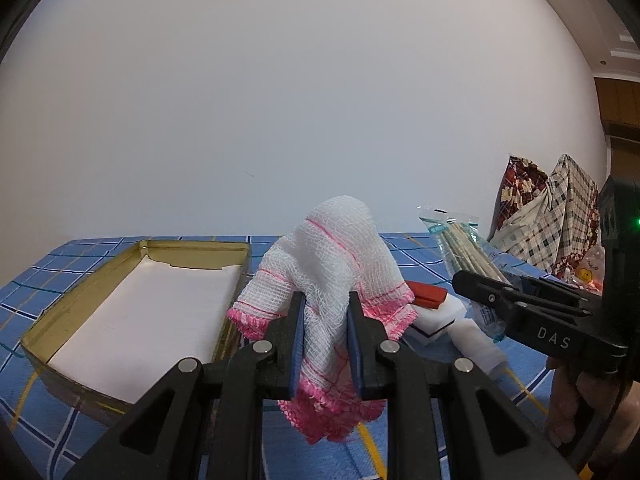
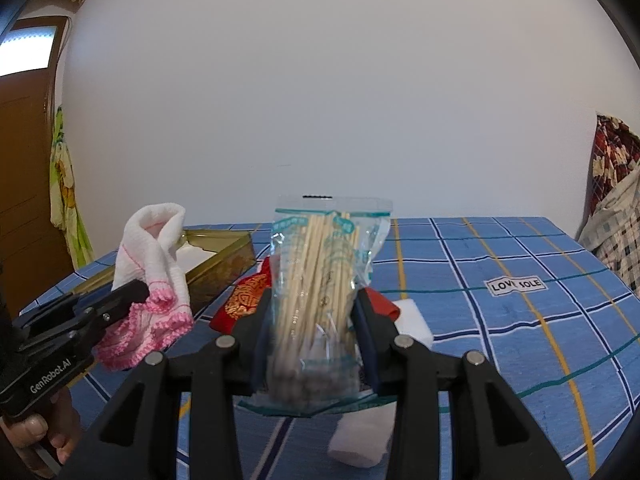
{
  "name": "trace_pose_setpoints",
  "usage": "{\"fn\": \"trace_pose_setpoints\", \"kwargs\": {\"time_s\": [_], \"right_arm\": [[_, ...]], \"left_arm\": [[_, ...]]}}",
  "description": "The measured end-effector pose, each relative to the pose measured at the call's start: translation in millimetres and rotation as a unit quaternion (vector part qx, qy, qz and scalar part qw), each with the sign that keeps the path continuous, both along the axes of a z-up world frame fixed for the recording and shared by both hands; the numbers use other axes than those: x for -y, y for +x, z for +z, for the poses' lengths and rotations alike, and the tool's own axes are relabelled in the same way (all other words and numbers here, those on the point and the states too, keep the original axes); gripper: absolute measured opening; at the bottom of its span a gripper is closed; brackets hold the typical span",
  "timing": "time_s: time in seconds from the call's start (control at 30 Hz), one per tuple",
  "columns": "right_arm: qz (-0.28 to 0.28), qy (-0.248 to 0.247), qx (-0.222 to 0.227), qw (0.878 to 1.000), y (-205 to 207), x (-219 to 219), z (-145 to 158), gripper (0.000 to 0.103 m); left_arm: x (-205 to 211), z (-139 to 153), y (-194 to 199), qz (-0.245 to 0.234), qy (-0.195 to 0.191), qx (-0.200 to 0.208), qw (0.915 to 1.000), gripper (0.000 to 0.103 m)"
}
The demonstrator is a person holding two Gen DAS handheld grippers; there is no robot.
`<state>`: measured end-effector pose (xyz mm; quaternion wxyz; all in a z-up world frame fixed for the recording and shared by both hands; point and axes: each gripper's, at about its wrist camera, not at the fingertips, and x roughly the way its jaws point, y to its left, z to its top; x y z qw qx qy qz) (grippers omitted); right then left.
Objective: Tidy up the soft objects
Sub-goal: 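Lift the towel with the left gripper while the right gripper carries the swab bag toward the tin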
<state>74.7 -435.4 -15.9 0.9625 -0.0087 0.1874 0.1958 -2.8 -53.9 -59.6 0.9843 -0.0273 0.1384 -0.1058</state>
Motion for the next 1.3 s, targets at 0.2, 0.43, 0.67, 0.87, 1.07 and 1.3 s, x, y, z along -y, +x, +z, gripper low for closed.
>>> {"fn": "trace_pose_setpoints", "kwargs": {"time_s": [0.2,0.43,0.67,0.87,1.07,1.3], "right_arm": [[0.010,0.000,0.001,1.000,-1.2,-8.5,-1.7,0.038],[0.021,-0.001,0.006,1.000,-5.4,-21.9,-2.6,0.038],[0.035,-0.006,0.007,0.999,-7.4,-34.5,-4.5,0.038],[0.047,-0.009,0.006,0.999,-7.4,-45.1,-6.8,0.038],[0.064,-0.010,0.006,0.998,-10.7,-58.4,-8.7,0.038],[0.089,-0.017,-0.001,0.996,-18.8,-79.4,-12.8,0.038]], "left_arm": [[-3.5,1.4,-1.8,0.015,-0.004,0.005,0.9999,0.021],[-11.9,1.5,-3.8,0.030,-0.010,0.012,0.9994,0.021],[-11.8,1.0,-4.4,0.042,-0.015,0.016,0.9989,0.021],[-14.4,0.6,-3.5,0.054,-0.022,0.016,0.9982,0.021],[-14.1,-0.6,-3.4,0.064,-0.026,0.017,0.9975,0.021],[-13.6,-1.4,-2.9,0.076,-0.030,0.015,0.9965,0.021]]}}
